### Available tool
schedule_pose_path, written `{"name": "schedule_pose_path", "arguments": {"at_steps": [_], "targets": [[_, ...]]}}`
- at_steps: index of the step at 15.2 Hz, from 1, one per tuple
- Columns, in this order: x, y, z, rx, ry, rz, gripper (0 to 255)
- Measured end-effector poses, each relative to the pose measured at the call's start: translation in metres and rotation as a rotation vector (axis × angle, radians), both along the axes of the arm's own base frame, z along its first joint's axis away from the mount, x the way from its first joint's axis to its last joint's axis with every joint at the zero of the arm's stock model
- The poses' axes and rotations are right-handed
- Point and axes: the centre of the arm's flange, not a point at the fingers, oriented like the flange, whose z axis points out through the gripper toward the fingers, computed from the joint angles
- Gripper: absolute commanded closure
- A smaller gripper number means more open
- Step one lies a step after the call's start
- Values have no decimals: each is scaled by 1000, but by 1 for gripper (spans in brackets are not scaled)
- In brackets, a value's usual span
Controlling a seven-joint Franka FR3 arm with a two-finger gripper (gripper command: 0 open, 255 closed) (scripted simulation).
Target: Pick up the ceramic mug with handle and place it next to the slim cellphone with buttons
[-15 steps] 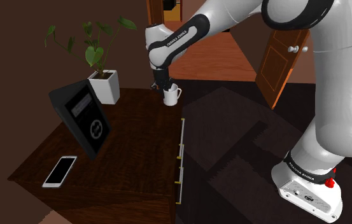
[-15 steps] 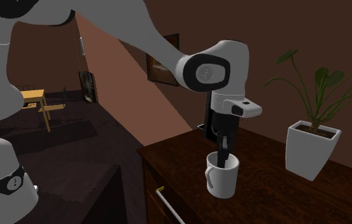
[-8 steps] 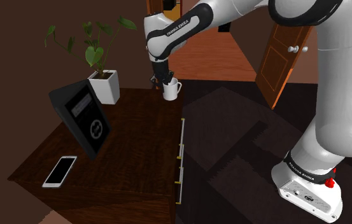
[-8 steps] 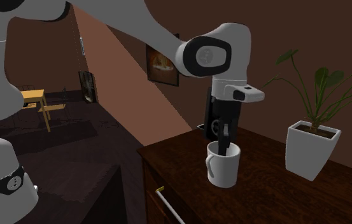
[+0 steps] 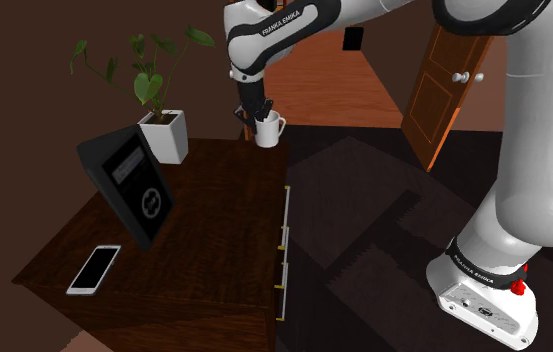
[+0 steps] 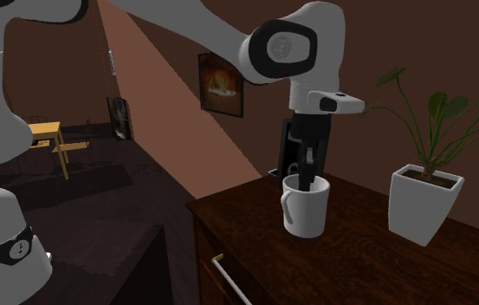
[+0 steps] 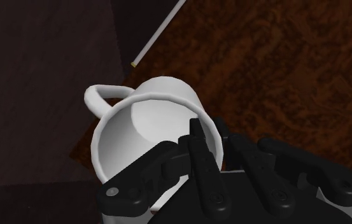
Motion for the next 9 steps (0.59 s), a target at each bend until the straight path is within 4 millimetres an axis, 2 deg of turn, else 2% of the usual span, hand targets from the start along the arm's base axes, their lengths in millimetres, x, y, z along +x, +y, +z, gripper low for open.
{"name": "schedule_pose_path", "arguments": {"at_steps": [4,9], "targets": [[-3,5,17,0,0,0,255],[-21,63,19,0,1,1,255]]}}
